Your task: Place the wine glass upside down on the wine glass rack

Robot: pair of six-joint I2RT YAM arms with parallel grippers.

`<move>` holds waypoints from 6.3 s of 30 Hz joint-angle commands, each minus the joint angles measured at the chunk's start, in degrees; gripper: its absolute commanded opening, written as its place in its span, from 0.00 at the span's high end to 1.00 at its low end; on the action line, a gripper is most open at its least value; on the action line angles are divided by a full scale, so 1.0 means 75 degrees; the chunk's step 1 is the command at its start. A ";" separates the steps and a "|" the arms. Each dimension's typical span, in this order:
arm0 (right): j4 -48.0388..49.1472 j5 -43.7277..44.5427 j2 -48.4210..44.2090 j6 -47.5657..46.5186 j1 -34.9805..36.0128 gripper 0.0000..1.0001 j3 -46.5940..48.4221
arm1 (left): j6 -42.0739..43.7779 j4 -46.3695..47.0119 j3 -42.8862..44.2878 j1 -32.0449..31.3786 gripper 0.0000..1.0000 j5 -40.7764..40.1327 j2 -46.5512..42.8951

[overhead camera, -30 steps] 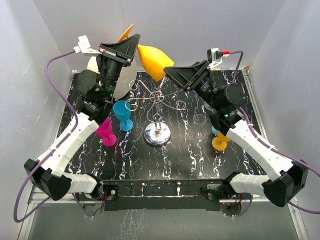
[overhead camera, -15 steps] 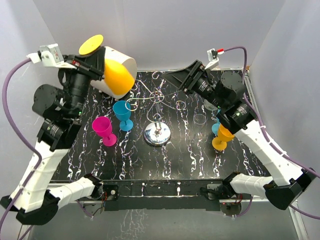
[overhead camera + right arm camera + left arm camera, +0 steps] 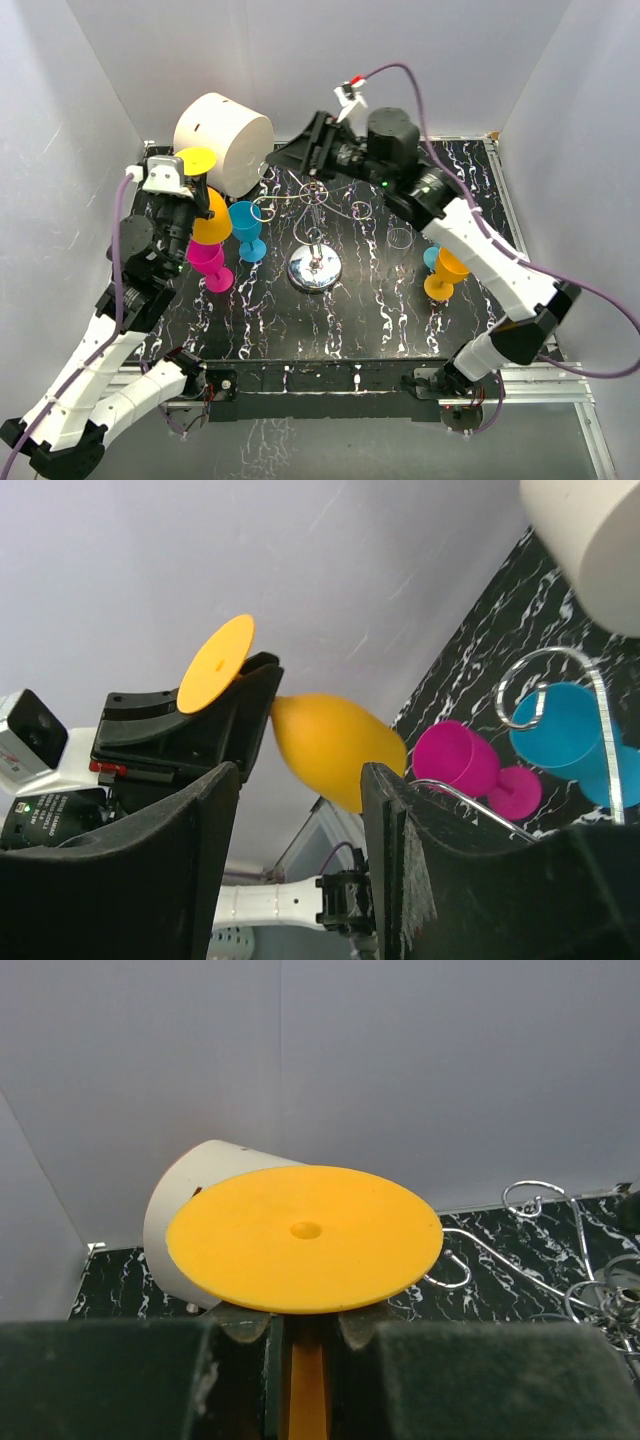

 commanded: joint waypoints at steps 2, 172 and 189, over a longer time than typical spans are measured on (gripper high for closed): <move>0.0587 0.0258 0.0232 0.0500 0.0595 0.50 0.0722 | 0.0287 0.0911 -0.0334 0.0032 1.00 -0.0079 -0.0171; 0.2681 0.2440 -0.2752 0.1014 0.0584 0.32 -0.3142 | -0.9817 0.0708 -0.0073 0.1864 1.00 0.3966 0.2385; 0.2857 0.2084 -0.2637 0.0881 0.0584 0.34 -0.3134 | -0.9584 0.0309 -0.0257 0.2333 1.00 0.4278 0.1914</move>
